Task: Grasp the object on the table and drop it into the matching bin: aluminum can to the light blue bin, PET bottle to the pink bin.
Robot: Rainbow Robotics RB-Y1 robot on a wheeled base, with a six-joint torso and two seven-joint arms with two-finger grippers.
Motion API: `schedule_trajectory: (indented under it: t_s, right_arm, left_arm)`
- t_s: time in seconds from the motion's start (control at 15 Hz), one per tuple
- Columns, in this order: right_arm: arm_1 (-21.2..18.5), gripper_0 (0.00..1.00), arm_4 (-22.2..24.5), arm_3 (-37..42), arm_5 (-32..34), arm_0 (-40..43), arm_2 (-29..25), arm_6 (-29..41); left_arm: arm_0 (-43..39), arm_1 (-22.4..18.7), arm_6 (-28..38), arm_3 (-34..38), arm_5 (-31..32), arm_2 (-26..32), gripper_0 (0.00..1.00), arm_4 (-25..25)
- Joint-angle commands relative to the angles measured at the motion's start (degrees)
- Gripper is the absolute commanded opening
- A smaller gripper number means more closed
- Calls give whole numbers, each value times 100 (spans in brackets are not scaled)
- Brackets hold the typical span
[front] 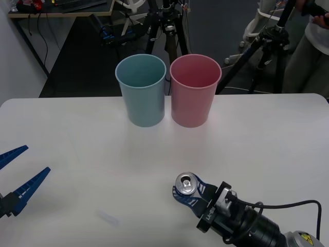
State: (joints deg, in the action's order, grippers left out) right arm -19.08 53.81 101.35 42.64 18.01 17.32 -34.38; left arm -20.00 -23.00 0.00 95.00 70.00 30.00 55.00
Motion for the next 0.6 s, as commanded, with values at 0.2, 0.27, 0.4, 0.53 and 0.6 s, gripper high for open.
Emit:
schedule_trajectory:
  t_s: [0.2,0.27,0.4,0.53,0.6]
  right_arm:
    - [-263,0,6,1282,-1021,186,-10,801]
    - [-316,0,15,1458,-1206,177,-19,924]
    - [-483,0,121,1871,-1619,124,-19,1302]
    - [-545,0,270,2152,-1839,71,-27,1645]
    - [-545,0,507,2301,-1926,1,-27,1953]
  left_arm:
    - [0,0,0,0,0,0,100,0]
    - [0,0,0,0,0,0,100,0]
    - [0,0,0,0,0,0,100,0]
    - [0,0,0,0,0,0,100,0]
    - [0,0,0,0,0,0,100,0]
